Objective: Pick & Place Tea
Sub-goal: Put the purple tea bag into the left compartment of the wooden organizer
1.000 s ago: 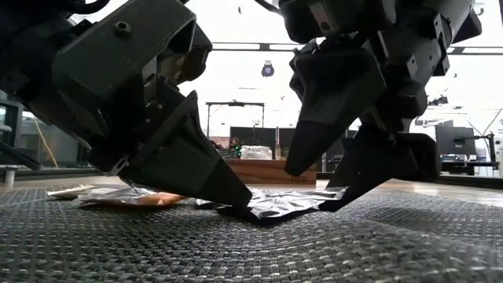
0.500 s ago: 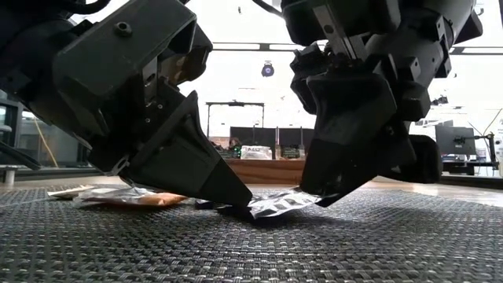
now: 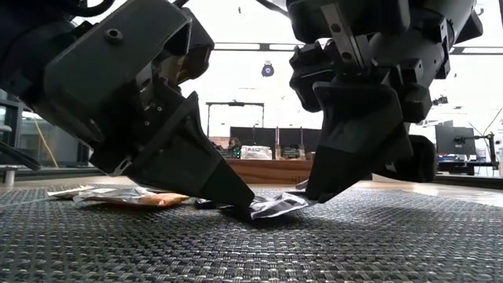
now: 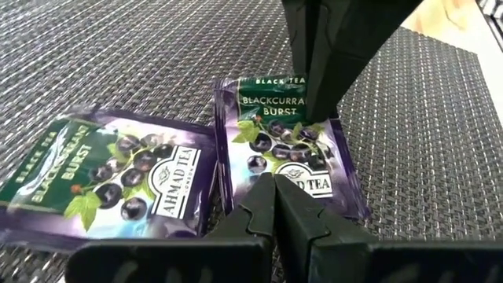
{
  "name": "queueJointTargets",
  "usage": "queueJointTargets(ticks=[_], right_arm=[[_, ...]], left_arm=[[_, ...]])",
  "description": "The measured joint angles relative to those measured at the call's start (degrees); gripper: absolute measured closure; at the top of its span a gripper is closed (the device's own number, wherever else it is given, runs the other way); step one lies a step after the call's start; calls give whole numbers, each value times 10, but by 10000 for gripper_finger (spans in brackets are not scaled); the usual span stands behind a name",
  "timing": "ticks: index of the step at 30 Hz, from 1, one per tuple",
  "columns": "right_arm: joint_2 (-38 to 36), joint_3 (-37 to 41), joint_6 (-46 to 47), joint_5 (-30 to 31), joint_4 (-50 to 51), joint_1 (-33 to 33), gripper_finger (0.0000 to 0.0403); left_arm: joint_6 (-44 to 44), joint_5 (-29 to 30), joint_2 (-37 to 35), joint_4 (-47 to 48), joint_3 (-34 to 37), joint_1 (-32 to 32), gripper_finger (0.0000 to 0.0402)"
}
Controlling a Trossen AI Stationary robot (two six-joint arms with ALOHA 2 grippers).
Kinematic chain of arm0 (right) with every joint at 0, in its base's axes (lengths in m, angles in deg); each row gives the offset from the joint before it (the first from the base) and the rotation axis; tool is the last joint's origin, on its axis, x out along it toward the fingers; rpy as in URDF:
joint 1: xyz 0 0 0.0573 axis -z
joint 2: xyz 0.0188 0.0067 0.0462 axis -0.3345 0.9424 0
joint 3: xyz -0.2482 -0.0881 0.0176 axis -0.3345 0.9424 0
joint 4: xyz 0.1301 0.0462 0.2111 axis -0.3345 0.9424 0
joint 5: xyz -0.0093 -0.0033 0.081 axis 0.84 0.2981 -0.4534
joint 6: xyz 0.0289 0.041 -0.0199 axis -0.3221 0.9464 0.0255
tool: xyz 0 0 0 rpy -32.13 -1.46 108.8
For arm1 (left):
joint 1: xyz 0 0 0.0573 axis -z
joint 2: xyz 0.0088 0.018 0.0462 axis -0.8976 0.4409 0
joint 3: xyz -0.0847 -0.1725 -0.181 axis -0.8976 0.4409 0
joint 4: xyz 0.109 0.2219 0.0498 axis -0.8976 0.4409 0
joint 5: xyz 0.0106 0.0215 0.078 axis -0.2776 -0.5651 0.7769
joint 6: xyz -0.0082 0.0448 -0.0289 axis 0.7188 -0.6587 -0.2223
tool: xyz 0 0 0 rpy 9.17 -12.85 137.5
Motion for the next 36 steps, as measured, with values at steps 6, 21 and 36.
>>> queueJointTargets(ticks=[6,21,36], right_arm=[[0,0,-4,2,6,0,402],[-4,-12,-56,-16,36,-2,403],[-23,-237,-325,48,472,38,403]], left_arm=[[-50,-17,-28,2,1,4,401],[-38,135,-69,59,21,52,401],[226,287,-176,49,218,128,401]])
